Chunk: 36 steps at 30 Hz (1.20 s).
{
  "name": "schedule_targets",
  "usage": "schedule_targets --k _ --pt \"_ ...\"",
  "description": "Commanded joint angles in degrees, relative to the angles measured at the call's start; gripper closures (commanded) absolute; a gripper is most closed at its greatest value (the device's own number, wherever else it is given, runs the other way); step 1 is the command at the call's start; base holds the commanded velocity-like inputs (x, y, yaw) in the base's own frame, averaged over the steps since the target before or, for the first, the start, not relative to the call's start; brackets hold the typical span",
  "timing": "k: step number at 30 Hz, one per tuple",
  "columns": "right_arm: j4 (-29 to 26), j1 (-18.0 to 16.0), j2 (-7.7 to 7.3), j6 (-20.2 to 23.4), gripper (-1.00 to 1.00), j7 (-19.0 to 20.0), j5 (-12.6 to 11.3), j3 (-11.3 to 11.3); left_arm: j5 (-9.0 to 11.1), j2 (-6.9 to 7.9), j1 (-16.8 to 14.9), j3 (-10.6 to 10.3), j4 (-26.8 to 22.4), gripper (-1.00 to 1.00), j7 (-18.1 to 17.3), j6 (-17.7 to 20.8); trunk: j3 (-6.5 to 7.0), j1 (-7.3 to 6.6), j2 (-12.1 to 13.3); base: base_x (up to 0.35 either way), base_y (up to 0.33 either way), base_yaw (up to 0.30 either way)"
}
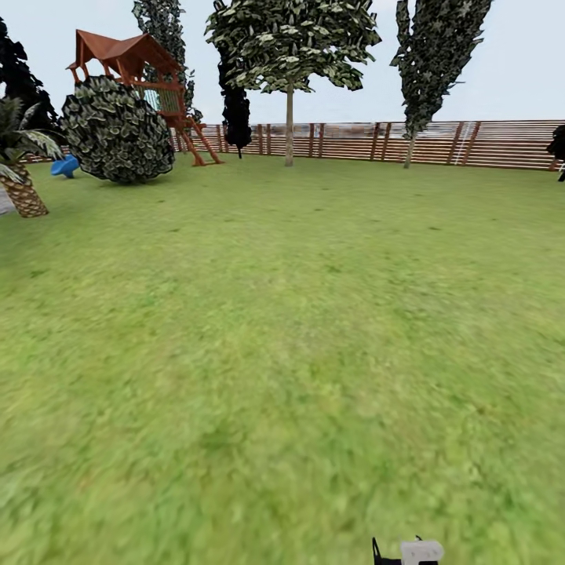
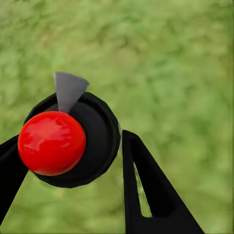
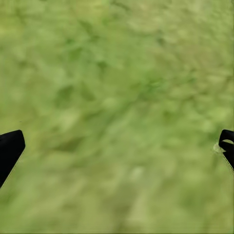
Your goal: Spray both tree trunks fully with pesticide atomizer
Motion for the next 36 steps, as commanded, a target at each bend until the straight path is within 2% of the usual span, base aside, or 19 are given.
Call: schedule_targets --k 1,36 --pt "0.05 -0.03 0.00 -0.02 -1.00 -0.60 0.26 0.45 -0.59 0.01 -0.04 0.41 0.07 1.00 0.15 -0.20 -0.05 0.03 -0.02 0.339 0.000 0.000" --pt "0.04 -0.03 0.00 -0.02 -1.00 -0.60 0.26 0.45 -0.63 0.01 -0.04 0.41 0.07 1.00 0.15 -0.30 -0.05 0.03 -0.02 0.339 0.000 0.000"
